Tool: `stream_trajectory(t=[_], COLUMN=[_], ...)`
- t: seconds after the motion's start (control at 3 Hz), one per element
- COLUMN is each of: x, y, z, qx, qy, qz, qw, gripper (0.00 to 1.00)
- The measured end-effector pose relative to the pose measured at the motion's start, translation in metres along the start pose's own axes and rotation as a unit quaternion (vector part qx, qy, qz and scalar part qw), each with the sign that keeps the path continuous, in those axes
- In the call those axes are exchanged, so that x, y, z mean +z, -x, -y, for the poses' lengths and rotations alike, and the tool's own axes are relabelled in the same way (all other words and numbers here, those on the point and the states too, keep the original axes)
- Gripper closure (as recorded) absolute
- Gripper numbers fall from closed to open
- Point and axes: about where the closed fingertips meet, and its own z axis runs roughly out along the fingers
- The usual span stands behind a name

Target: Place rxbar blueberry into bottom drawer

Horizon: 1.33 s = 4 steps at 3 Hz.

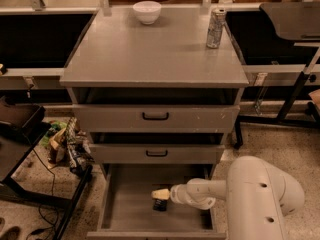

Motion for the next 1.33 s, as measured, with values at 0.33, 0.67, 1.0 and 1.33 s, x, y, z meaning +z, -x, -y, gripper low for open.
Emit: stream_trajectory(t=[0.33,0.67,1.0,1.33], x=[-0.002,-0.026,-0.075,-0.148], y=[-0.001,0.000,0.008,0.018], z=[-0.003,-0.011,-0.034,-0.070], qx=[-0.005,-0.022,-0.038,-0.053], qy=[-0.003,-0.016,-0.033,-0.030], qz=[-0.003,-0.004,-0.004,0.023], qw=[1.0000,0.9996,0.9987,0.9979], gripper=[0.00,0.00,0.00,0.00])
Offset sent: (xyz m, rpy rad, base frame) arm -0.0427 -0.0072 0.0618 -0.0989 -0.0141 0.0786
